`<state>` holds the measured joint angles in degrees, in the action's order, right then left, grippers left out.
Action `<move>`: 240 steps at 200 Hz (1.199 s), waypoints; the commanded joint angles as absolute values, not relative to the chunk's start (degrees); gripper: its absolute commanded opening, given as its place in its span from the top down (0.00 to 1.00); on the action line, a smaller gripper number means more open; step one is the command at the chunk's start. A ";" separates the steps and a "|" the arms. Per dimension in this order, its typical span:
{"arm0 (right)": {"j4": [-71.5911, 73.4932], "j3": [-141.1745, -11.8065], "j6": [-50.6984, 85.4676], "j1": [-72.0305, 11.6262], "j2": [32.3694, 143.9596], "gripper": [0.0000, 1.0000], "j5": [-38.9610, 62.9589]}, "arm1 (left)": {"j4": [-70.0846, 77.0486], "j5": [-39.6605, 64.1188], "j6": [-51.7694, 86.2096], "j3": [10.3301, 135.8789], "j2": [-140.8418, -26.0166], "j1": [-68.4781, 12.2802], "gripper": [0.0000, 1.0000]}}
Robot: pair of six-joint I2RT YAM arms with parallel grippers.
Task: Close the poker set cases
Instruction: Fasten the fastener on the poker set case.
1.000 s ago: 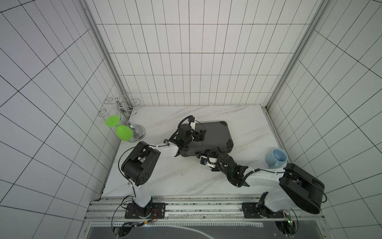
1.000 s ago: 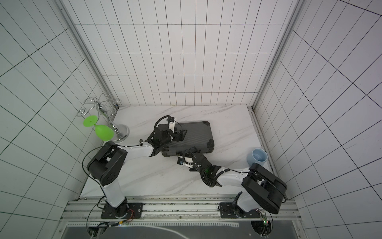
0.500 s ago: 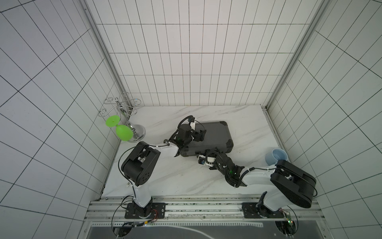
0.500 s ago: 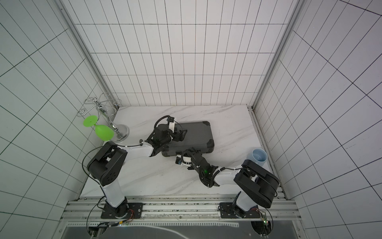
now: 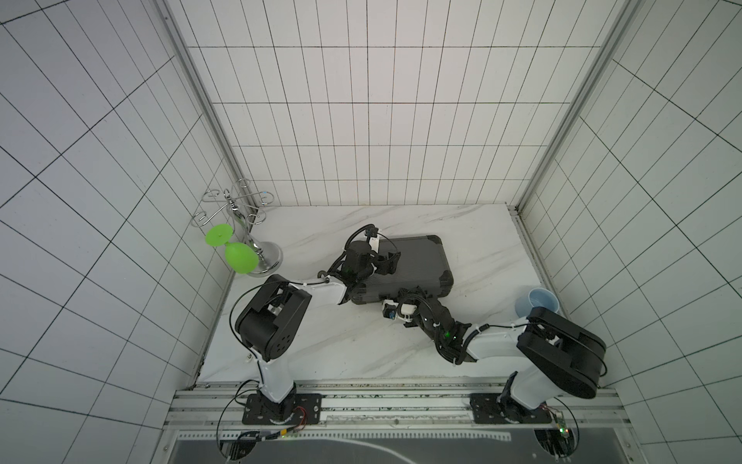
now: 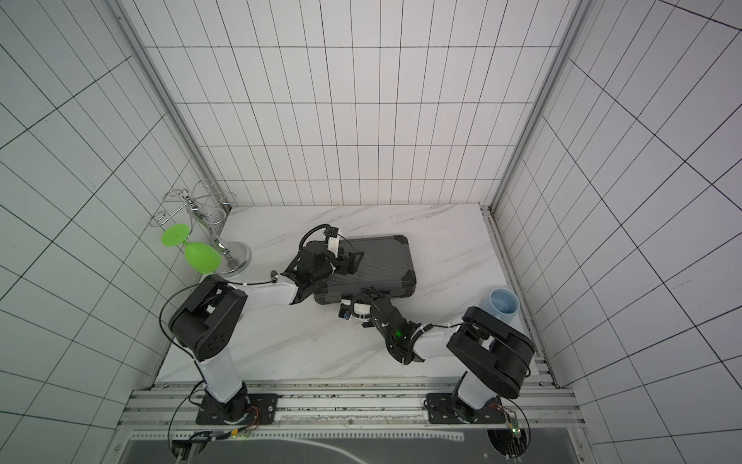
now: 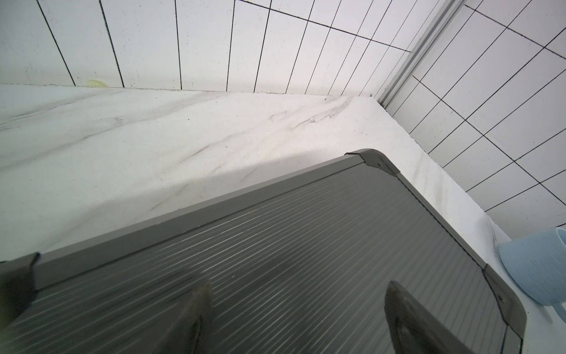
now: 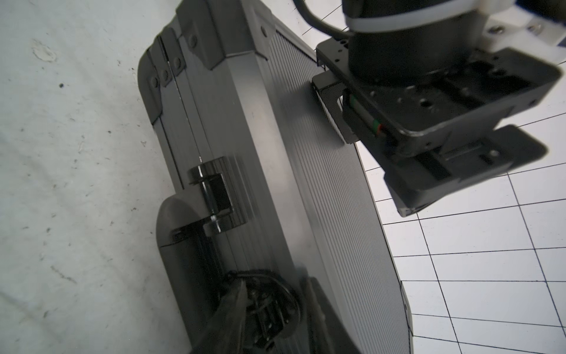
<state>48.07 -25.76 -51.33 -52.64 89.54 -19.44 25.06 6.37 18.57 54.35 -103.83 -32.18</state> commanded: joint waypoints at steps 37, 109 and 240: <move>41.57 -25.22 -47.47 -48.30 82.74 0.74 -17.59 | 14.63 7.74 21.53 50.80 -106.77 -31.82 0.12; 35.77 -27.70 -45.98 -46.23 82.27 0.75 -14.50 | 14.76 7.82 21.53 50.81 -106.79 -31.73 0.12; 31.66 -26.01 -46.14 -49.28 80.66 0.57 -14.83 | 15.03 7.82 21.53 50.50 -106.52 -31.46 0.12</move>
